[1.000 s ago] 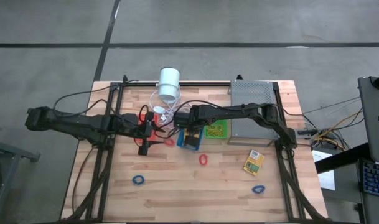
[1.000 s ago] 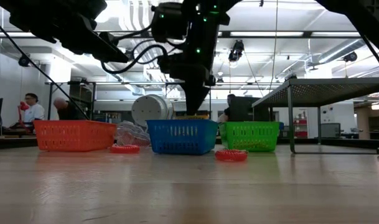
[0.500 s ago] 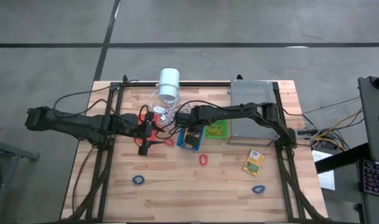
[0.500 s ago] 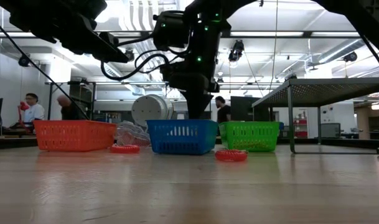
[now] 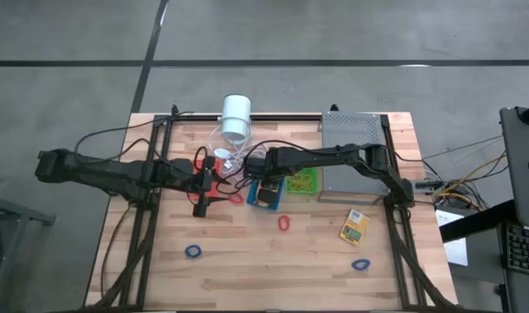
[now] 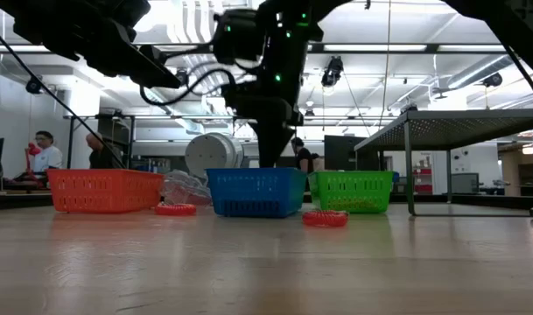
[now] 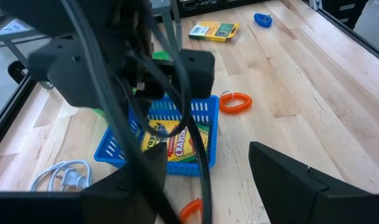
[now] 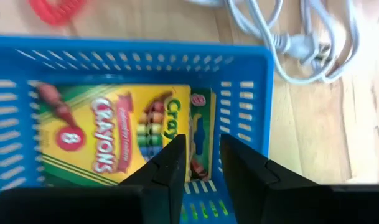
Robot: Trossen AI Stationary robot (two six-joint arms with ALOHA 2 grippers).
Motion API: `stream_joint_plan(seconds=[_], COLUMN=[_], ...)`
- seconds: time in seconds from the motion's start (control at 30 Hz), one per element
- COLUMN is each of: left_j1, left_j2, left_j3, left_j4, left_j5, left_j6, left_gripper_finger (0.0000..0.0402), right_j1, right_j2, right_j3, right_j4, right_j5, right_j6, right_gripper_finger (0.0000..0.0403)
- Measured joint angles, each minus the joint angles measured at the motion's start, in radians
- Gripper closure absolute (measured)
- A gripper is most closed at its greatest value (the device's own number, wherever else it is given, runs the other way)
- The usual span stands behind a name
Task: Pick & Place Office Desk Supplies
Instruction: Put the pack of crayon into the blue bin
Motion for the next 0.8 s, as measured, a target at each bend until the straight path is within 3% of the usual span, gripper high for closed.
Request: stream_joint_plan(seconds=[0.37, 0.63, 0.8], left_j1=[0.001, 0.001, 0.0], left_j2=[0.0, 0.0, 0.0], left_j3=[0.0, 0.0, 0.0], left_j4=[0.0, 0.0, -0.001], left_j5=[0.0, 0.0, 0.0], left_j6=[0.0, 0.0, 0.0], left_gripper_finger=[0.0171, 0.0171, 0.0171], right_j1=[0.061, 0.114, 0.172], right_j2=[-0.039, -0.116, -0.15], right_j3=[0.109, 0.102, 0.087], right_j4=[-0.036, -0.03, 0.001], right_j5=[0.054, 0.069, 0.15], right_j6=[0.07, 0.141, 0.168], right_gripper_finger=[0.0306, 0.0307, 0.0314])
